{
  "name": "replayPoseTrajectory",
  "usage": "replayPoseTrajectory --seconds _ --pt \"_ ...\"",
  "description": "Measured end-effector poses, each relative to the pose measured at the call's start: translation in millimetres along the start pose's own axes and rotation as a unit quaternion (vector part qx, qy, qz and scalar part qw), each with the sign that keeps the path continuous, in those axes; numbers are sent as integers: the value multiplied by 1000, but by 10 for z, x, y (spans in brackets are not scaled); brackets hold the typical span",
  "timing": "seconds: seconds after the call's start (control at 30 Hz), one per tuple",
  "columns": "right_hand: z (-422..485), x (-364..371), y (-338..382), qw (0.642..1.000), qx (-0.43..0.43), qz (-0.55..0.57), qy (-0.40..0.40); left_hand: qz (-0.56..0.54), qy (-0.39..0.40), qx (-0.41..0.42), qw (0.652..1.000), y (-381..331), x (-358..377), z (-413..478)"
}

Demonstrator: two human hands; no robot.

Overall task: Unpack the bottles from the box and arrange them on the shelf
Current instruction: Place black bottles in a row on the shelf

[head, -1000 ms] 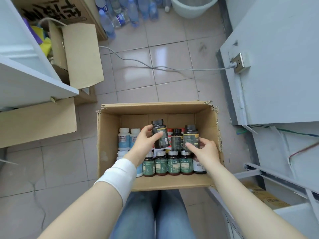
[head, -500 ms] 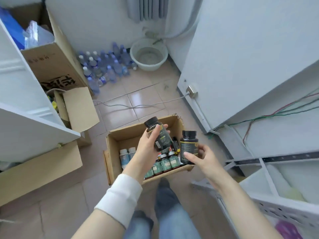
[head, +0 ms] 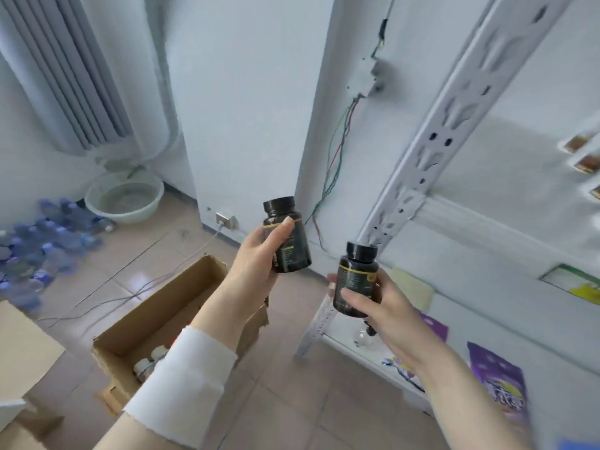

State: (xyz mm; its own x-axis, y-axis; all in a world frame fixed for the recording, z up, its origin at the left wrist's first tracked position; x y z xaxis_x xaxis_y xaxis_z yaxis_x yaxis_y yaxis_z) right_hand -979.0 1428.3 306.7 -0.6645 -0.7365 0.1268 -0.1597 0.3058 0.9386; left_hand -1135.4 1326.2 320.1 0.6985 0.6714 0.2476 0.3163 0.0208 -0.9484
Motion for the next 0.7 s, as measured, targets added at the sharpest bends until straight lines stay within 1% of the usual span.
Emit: replayPoseTrajectory --seconds 0.1,0.17,0.3,0.37,0.43,0.57,0.7 --pt "-393 -488 206 998 -38 15 -55 22 76 43 996 -143 614 -140" --pt "-672 -873 321 995 -59 20 -77 43 124 58 990 -177 1048 -246" --pt "-1273 -1707 629 990 -115 43 -73 82 190 77 975 -223 2064 -437" --pt "-1592 -2155 806 986 -140 54 -72 68 221 92 969 -283 2661 -527" --pt "-1883 -2570 987 982 -168 36 -74 65 258 104 958 -357 3257 -616" --pt "-2281 -3341 1306 971 -208 28 -117 97 288 128 944 -466 4273 -719" --pt "-2466 -3970 1643 958 -224 30 -176 150 322 142 924 -591 5038 -701"
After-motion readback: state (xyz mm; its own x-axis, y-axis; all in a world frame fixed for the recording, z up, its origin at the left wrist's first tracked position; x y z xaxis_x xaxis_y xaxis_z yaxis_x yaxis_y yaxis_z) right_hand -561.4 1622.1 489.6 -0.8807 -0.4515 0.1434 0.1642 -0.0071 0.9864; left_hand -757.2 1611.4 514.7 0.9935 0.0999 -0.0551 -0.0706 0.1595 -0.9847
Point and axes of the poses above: each hand's wrist, its own z-axis towards the middle knuckle, its own x-axis out of the palm, y = z × x, the point moved 2 cm from there along z, towards the middle knuckle, and after that the axes turned 14 degrees about z, right-handed, at the moved point
